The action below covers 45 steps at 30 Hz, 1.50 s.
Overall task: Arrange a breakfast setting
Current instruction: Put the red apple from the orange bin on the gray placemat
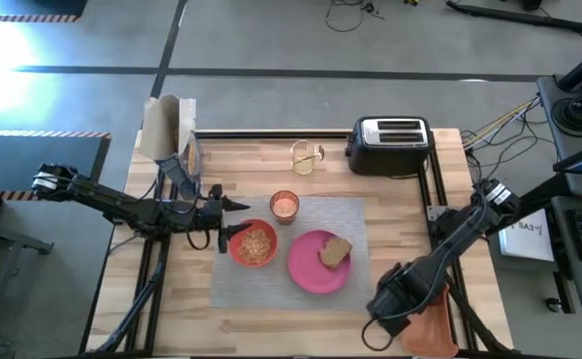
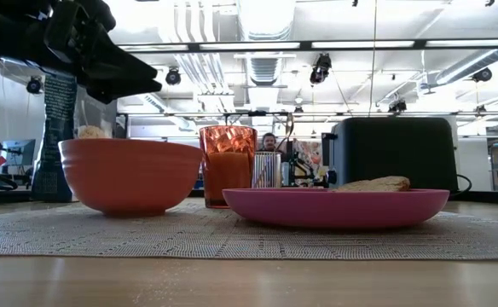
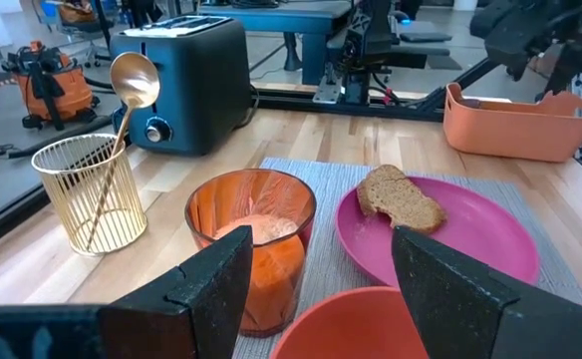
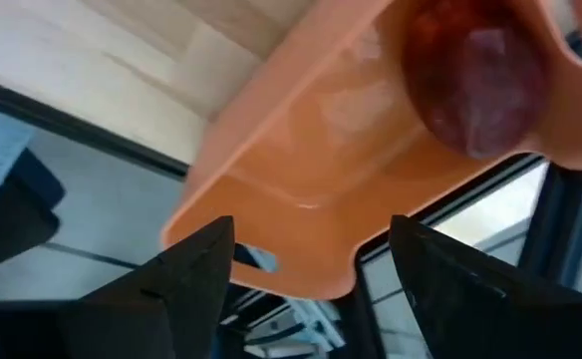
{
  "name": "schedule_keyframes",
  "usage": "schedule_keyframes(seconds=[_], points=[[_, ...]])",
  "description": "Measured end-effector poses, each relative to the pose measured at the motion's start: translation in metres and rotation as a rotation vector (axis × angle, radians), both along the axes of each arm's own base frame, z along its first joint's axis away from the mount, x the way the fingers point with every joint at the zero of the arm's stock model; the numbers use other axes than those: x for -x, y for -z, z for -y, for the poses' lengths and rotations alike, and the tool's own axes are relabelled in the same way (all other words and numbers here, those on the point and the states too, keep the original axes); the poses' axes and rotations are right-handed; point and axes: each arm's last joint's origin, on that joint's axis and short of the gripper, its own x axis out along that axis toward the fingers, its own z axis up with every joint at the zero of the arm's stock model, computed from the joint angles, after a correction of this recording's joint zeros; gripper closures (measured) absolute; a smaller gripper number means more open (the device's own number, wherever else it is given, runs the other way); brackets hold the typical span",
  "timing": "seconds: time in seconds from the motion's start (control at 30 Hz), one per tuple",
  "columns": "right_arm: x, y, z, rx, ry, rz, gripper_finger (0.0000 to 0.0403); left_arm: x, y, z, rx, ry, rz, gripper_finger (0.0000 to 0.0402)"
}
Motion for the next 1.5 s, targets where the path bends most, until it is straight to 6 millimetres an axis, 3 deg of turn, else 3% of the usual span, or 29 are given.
schedule_keyframes(seconds=[0.33, 1.0, 1.5], points=[[0.018, 0.002, 0.014, 0.127, -0.114, -0.101, 0.0138, 0.0, -0.003, 0.0, 0.007, 0.0, 0.03, 0.0178], [0.038, 0.065, 0.029, 0.11, -0.268, -0.108, 0.0138, 0.0, -0.003, 0.0, 0.007, 0.0, 0.03, 0.0178], [0.05, 0.087, 0.036, 0.033, -0.307, -0.1, 0.0138, -0.001, -0.007, 0.0, 0.023, -0.002, 0.071, 0.0178]])
